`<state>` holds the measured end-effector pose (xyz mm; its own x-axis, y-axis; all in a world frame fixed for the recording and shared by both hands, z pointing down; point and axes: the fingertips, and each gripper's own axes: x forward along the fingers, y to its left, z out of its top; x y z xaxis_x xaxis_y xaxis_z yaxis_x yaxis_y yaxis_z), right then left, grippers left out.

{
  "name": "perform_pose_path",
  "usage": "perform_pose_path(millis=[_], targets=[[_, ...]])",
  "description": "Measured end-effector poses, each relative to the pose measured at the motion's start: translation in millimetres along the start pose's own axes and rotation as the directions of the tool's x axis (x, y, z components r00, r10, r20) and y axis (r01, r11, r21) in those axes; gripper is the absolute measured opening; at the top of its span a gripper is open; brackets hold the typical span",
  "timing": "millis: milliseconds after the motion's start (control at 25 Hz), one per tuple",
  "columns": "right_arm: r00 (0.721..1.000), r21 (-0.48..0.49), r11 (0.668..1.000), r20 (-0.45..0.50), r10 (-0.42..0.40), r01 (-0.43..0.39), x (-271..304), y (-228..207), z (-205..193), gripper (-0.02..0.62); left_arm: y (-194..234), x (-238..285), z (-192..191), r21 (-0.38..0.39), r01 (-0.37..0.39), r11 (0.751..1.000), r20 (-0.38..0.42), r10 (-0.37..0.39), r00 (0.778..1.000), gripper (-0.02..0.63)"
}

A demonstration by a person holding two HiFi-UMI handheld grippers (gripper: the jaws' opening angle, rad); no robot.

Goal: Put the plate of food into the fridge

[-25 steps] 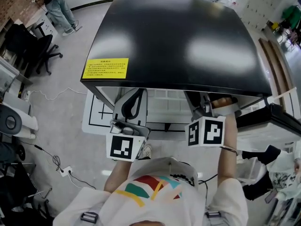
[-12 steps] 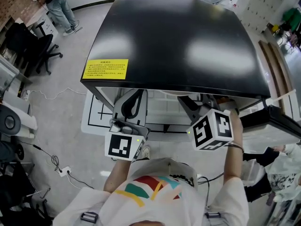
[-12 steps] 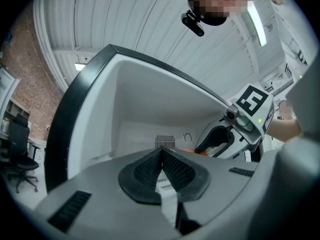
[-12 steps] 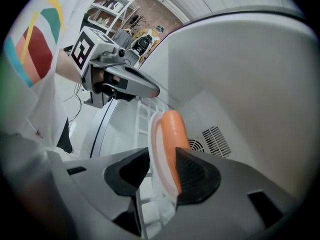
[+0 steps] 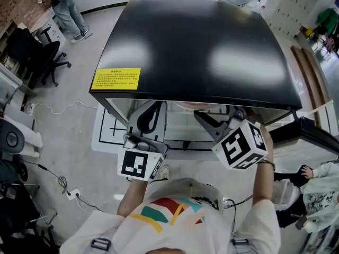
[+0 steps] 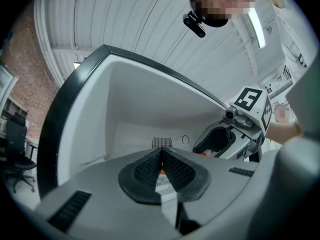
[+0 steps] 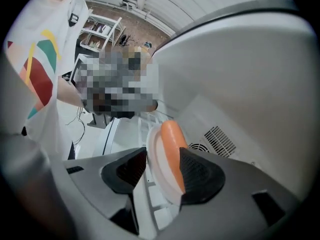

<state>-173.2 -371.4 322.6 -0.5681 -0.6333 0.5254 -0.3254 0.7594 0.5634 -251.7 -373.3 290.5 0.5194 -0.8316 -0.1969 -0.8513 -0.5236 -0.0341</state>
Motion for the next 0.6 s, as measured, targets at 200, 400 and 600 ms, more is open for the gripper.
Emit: perform_pose_path(millis=[200, 400, 600], targets=[[0.999, 0.015, 1.0, 0.033, -0.018, 0.018, -8.4, -2.9, 4.2, 0.183, -0.1, -1.3, 3.3, 0.009, -0.009, 1.0, 0.006, 0.009, 1.0, 0.008], [0.997, 0.038, 0.998, 0.07, -0.043, 0.04, -20.6, -9.3, 11.3, 0.183, -2.5, -1.2, 5.3, 0.014, -0.015, 1.0, 0.009, 0.015, 1.0, 0.008], [0.977, 0.111, 0.989, 0.182, -0.115, 0.096, -33.9, -15.1, 19.9, 0.183, -7.1, 0.7, 10.9, 0.024, -0.008, 1.0, 0.018, 0.008, 1.0, 0.008]])
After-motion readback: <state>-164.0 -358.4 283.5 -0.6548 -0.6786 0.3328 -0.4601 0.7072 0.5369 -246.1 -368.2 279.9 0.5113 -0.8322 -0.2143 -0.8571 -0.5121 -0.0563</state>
